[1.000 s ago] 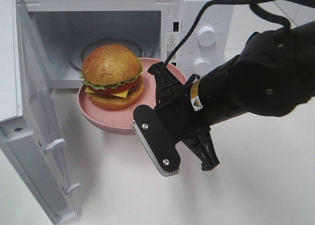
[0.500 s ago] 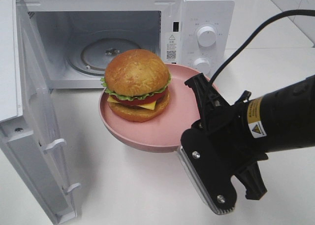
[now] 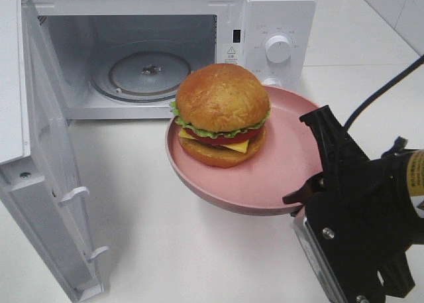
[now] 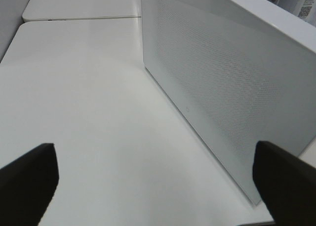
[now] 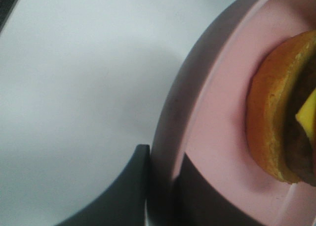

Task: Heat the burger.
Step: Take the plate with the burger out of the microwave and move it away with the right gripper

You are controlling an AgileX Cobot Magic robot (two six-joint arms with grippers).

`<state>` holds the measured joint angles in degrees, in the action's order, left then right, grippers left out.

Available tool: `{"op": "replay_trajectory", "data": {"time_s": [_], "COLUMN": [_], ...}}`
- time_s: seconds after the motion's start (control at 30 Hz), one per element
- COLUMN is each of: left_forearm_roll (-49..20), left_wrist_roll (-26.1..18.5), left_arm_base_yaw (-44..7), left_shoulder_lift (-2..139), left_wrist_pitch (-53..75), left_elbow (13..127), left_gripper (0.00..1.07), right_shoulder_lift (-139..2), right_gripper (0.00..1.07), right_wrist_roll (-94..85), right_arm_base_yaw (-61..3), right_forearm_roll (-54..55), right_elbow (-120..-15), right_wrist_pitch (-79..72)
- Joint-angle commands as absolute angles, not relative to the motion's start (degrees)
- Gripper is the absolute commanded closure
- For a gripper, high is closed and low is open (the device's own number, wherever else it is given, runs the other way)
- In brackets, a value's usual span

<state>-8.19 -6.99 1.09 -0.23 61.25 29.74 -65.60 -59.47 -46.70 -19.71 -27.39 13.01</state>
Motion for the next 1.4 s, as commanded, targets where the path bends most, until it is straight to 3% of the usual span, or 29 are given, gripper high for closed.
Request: {"op": "replay_trajectory", "data": {"time_s": [0.03,0.57,1.4], "left_forearm_roll": [-8.5,-8.5,-8.5], "left_wrist_roll": [-7.1,-7.1,-7.1], "left_arm_base_yaw": [1.2,1.2,1.2], "left_shoulder_lift": [-0.7,-0.7,-0.7], "left_wrist_pitch": [61.4,61.4,61.4], "left_elbow": [29.6,29.6,29.6], "left_gripper": [0.07,0.07,0.07], "right_shoulder_lift": [-62.8,-52.2,-52.0], "right_gripper": [1.07,1.07,1.07], "right_wrist_roll": [-56.8,-40.2,-6.6], "right_arm_base_yaw": [-47.0,-47.0,-47.0], "right_forearm_roll": [-22.2,-32.4,-40.2], "right_elbow": [-27.3,-26.4,-26.4], "right_wrist_pitch": [11.5,27.3,50.7]}}
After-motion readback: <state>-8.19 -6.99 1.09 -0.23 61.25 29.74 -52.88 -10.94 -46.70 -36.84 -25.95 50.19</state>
